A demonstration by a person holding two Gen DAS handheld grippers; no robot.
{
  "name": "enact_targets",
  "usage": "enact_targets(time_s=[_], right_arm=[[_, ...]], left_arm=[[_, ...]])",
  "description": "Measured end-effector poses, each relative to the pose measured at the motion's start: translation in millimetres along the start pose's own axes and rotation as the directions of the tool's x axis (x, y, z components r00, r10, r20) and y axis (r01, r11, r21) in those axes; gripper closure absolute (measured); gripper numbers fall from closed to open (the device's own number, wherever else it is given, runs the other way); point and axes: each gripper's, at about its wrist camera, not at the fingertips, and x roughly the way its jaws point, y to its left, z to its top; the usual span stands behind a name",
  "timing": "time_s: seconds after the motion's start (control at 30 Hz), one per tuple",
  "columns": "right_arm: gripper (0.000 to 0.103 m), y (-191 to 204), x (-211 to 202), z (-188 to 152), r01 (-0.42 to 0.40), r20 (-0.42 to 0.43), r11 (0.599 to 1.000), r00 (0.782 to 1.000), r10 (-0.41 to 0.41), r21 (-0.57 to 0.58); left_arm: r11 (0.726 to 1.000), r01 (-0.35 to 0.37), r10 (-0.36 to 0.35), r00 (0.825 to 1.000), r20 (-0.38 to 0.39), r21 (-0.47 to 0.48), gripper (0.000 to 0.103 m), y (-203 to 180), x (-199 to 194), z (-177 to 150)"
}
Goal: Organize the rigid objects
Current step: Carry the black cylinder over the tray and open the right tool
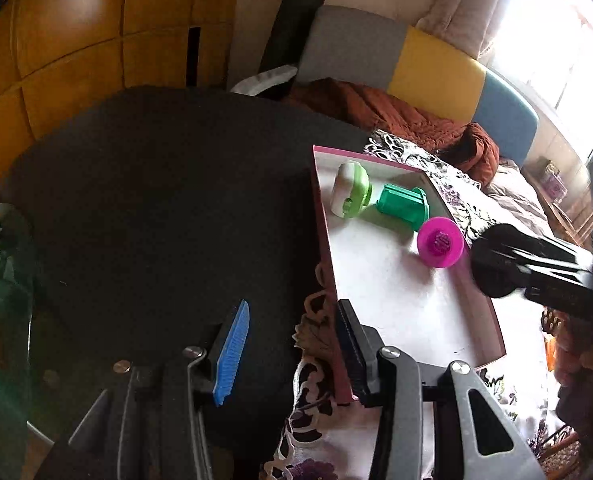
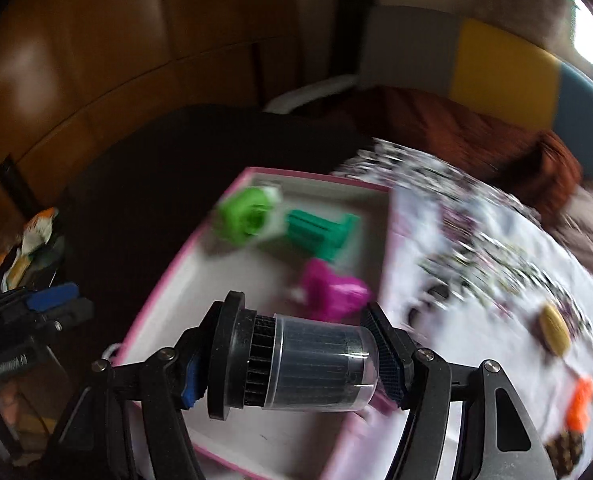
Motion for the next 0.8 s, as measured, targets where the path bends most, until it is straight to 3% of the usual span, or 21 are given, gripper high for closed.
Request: enact_targets(time_s=[0.1, 0.4, 0.6, 0.8], right_arm=[[0.035, 24.2, 28.7, 13.0, -0.045, -0.052, 0.998, 0.998, 0.042, -0.045], [0.034, 54.9, 113.7, 32.9, 0.014, -0.172, 0.999, 0.985, -0.019, -0.029], [0.033, 46.7, 114.3, 32.9, 0.002, -0.158, 1.000, 0.987, 0.003, 0.030], [0.023, 40.5, 89.9, 34.3, -0.026, -0.100, 0.998, 0.994, 0.032, 0.055]], left_arm=[[1.000, 0.011, -0.011, 1.000, 0.000, -0.004, 0.059, 1.0, 0.6, -0.8], [1.000, 0.013, -0.013, 1.000, -0.012, -0.027, 0.059, 10.5, 5.2, -2.7], [0.999, 0.006, -0.006, 1.000, -0.021, -0.038, 0.059, 12.0, 11.5, -3.0], [0.999, -0.004, 0.004, 1.000, -0.009, -0.036, 0.059, 11.1, 8.0, -3.8]])
